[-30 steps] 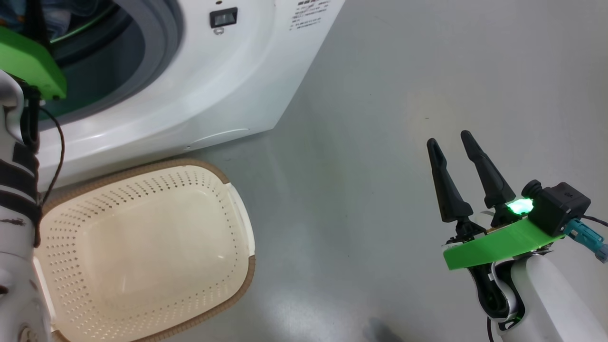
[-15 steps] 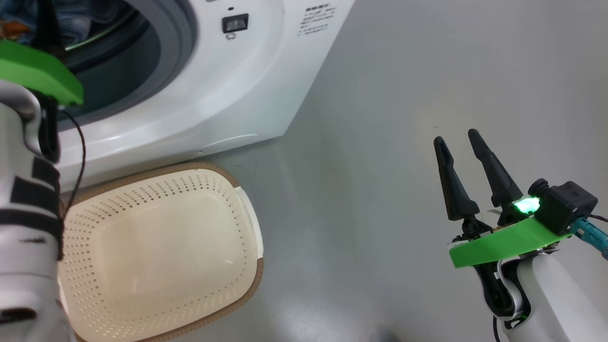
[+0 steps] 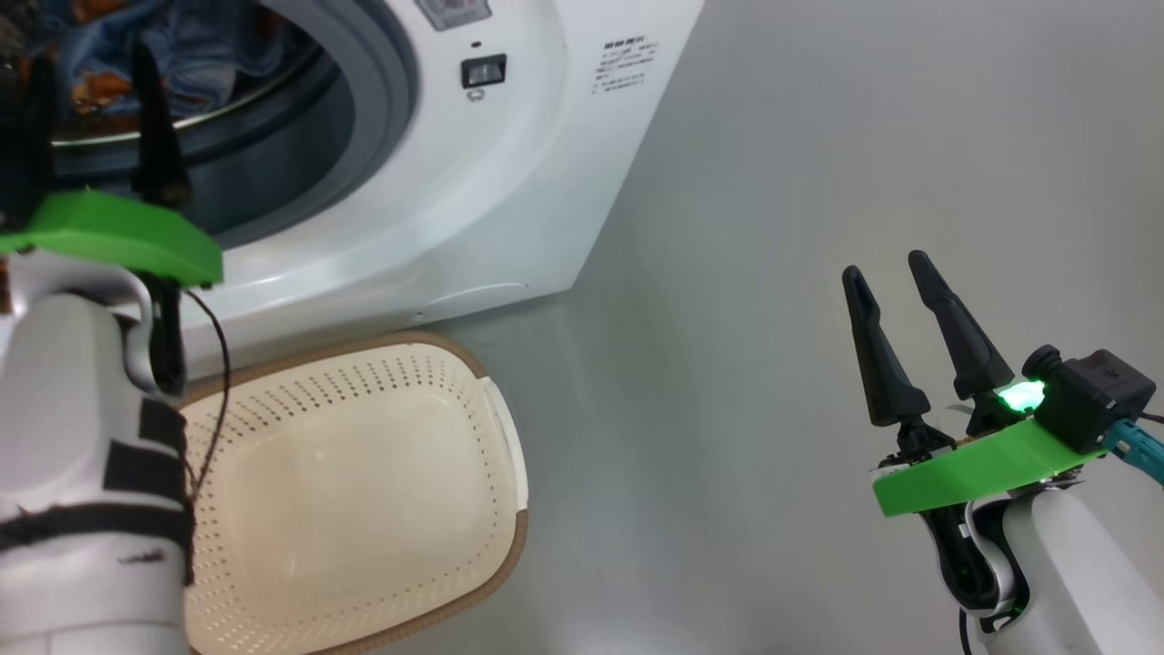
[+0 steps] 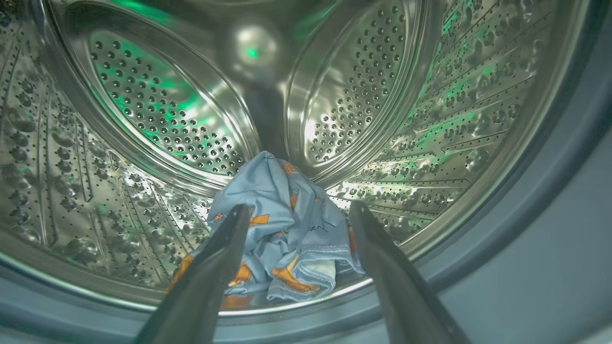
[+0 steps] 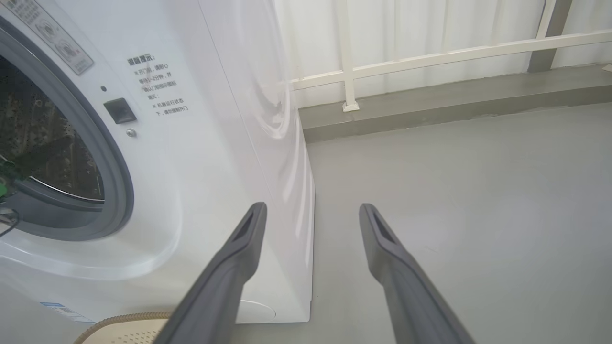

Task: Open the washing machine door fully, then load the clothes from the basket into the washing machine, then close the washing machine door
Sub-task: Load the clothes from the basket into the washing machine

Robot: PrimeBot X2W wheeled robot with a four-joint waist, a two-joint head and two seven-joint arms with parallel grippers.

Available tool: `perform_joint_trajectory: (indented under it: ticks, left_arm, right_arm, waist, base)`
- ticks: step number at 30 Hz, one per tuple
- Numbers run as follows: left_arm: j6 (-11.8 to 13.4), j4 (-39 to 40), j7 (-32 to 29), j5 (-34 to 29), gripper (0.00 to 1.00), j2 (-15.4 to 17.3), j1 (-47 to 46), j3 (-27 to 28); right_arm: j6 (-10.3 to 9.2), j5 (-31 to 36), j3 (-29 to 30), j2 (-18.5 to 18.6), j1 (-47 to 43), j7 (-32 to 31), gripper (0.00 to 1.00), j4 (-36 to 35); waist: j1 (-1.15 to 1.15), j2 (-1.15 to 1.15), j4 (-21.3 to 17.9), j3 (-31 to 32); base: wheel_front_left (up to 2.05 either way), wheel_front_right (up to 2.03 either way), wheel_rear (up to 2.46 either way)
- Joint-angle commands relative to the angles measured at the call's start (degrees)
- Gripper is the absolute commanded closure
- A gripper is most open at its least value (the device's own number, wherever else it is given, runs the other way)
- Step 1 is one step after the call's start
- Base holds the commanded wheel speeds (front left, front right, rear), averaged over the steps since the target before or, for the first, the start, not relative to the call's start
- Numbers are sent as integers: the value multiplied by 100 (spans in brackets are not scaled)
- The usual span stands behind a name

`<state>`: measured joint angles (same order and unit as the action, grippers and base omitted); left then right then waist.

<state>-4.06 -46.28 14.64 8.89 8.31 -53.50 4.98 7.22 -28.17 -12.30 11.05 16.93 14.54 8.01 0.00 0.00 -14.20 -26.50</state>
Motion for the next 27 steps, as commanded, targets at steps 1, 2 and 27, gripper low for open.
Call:
perform_joint_trajectory:
  ticks: [1,2,27]
  left_arm:
    - [-37,306,35,-61,0,129,257,138]
    - [-37,306,35,-61,0,129,257,138]
    - [-193,1884,36,-401,0,-413,2654,394]
  right_arm:
    - [26,50,-38,114,-197,46,0,-104]
    - [26,50,-38,114,-197,46,0,-104]
    - [26,53,58,529,-948,46,0,18]
  waist:
    - [0,0,77,140]
    - [0,0,77,140]
    - [0,0,571,1425]
  base:
    - [0,0,0]
    - [0,0,0]
    - [0,0,0]
